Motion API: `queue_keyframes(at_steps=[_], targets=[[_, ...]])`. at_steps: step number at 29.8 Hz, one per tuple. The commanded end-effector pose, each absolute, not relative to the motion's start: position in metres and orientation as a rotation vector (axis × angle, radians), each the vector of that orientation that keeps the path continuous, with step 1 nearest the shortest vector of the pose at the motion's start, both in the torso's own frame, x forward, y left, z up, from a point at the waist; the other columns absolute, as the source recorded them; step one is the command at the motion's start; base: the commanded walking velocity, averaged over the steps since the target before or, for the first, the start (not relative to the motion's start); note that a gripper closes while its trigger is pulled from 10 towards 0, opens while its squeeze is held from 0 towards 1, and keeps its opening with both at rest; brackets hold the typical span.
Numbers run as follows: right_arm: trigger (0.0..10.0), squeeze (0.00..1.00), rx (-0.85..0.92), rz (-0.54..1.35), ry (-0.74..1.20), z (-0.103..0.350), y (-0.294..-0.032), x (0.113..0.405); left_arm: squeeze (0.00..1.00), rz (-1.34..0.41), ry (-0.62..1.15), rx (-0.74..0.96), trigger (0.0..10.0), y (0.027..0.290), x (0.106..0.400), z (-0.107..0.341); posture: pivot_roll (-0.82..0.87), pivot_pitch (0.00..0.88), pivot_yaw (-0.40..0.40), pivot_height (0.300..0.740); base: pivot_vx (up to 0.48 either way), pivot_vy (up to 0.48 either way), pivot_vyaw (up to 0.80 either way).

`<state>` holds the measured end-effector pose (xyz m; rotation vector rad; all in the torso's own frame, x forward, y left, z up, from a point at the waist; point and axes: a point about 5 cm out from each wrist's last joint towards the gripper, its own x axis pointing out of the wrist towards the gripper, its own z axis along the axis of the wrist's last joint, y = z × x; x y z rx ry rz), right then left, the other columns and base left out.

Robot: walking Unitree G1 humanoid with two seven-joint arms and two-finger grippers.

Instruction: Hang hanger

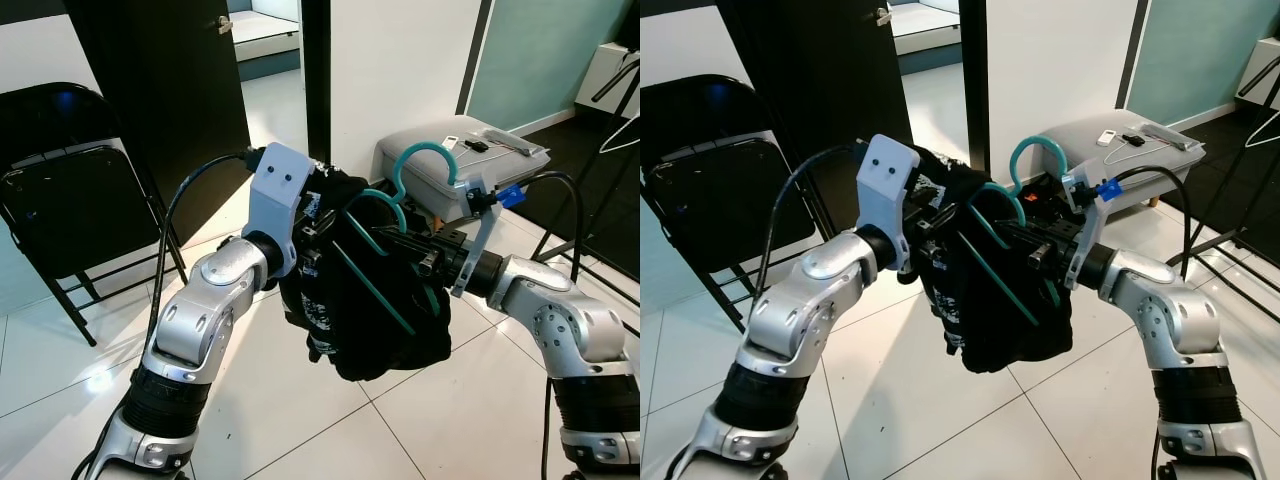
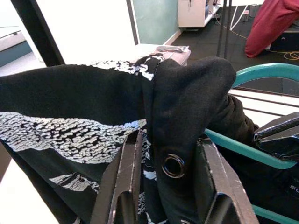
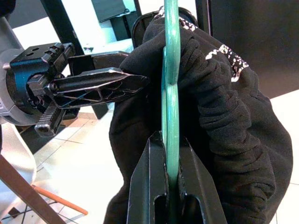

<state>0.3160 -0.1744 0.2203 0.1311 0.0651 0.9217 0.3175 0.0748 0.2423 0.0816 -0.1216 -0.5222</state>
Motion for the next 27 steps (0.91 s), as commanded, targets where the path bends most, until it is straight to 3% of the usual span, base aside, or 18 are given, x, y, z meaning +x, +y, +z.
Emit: queue_keyframes(at_steps=[1,12,20,27], targets=[[10.0,0.0,0.142,0.936,0.002,0.232,-0.175,0.314,0.0,-0.502,-0.097,0.08,0.0,0.08,0.32,0.235,-0.08,0.003,0.035,0.74,0.0,0.0,0.0],[10.0,0.0,0.107,0.943,0.037,0.227,-0.171,0.312,0.0,-0.501,-0.098,0.083,0.0,0.081,0.323,0.235,-0.09,0.004,0.036,0.74,0.0,0.0,0.0],[10.0,0.0,-0.099,0.923,0.201,0.191,-0.163,0.305,0.0,-0.477,-0.122,0.08,0.0,0.086,0.327,0.241,-0.09,0.004,0.039,0.74,0.0,0.0,0.0],[10.0,0.0,-0.224,0.845,0.264,0.173,-0.173,0.307,0.0,-0.473,-0.122,0.074,0.0,0.087,0.326,0.24,-0.09,0.007,0.039,0.74,0.0,0.0,0.0]])
